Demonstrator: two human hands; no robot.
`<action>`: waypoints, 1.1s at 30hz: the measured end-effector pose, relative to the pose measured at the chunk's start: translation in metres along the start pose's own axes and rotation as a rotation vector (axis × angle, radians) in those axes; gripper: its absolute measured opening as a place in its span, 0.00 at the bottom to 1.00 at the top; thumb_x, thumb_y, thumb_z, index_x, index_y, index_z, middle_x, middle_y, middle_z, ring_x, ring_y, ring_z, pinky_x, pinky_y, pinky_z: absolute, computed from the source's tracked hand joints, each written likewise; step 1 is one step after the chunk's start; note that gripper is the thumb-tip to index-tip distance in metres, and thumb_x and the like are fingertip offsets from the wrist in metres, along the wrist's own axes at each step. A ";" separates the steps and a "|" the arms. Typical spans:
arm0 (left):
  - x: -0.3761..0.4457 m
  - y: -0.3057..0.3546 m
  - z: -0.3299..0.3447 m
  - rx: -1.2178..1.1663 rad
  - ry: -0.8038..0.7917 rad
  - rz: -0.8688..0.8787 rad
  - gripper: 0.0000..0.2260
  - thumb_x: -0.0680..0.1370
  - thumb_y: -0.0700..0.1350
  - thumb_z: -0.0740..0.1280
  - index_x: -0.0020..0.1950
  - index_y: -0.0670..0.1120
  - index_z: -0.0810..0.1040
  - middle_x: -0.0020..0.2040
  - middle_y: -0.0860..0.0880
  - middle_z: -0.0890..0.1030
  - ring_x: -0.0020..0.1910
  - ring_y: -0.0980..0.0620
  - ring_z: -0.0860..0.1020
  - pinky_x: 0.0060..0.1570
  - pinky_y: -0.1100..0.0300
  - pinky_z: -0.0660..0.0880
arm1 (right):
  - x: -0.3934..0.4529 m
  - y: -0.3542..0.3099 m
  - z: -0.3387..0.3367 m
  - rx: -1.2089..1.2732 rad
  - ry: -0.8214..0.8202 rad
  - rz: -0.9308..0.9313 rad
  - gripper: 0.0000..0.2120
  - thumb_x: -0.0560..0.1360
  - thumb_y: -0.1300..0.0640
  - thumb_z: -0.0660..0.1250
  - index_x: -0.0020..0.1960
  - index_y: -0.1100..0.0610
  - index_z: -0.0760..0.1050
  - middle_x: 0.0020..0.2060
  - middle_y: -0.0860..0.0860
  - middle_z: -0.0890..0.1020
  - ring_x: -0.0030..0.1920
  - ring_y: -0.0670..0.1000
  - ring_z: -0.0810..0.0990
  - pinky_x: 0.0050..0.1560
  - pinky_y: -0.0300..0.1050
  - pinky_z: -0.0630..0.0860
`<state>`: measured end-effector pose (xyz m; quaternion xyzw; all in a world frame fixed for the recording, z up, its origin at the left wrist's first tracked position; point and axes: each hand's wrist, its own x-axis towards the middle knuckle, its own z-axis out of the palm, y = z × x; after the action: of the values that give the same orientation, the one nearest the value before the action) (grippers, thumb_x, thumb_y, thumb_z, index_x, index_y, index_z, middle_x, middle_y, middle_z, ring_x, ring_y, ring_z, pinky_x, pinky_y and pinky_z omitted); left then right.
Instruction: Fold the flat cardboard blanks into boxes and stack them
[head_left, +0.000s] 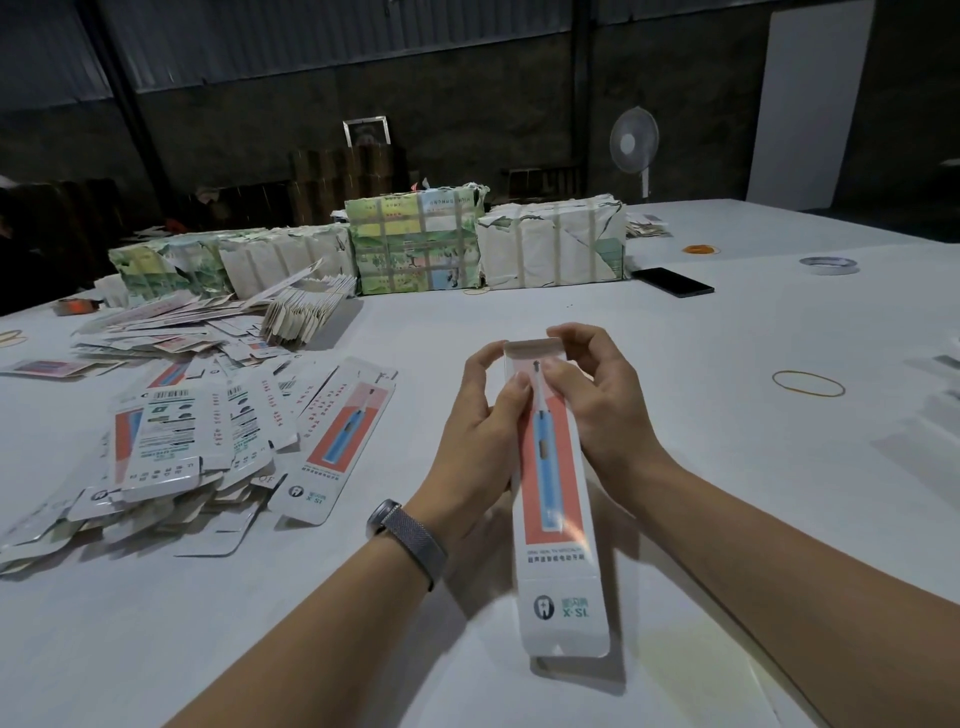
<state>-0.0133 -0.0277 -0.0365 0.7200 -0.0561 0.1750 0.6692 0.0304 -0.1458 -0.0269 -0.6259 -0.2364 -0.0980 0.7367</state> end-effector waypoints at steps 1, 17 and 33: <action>0.000 -0.001 0.000 0.002 -0.001 -0.001 0.08 0.85 0.52 0.59 0.61 0.65 0.67 0.38 0.53 0.85 0.38 0.51 0.86 0.36 0.63 0.80 | 0.000 0.000 0.000 -0.001 0.000 0.001 0.10 0.81 0.62 0.63 0.53 0.47 0.73 0.51 0.50 0.81 0.48 0.51 0.84 0.45 0.38 0.81; 0.003 0.000 -0.004 0.023 0.012 -0.019 0.07 0.84 0.51 0.61 0.60 0.62 0.71 0.42 0.55 0.86 0.41 0.51 0.86 0.37 0.62 0.81 | -0.001 0.002 0.000 0.024 -0.045 0.155 0.06 0.82 0.59 0.62 0.56 0.50 0.74 0.51 0.57 0.82 0.48 0.56 0.84 0.51 0.49 0.82; 0.004 -0.001 -0.004 -0.012 -0.009 -0.093 0.05 0.84 0.53 0.60 0.59 0.64 0.70 0.41 0.55 0.86 0.40 0.51 0.86 0.35 0.63 0.80 | -0.002 0.003 -0.001 -0.025 -0.068 0.155 0.06 0.84 0.56 0.60 0.54 0.50 0.76 0.43 0.54 0.85 0.38 0.53 0.85 0.41 0.43 0.83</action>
<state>-0.0097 -0.0229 -0.0359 0.7185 -0.0267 0.1400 0.6808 0.0303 -0.1465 -0.0311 -0.6543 -0.2108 -0.0222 0.7259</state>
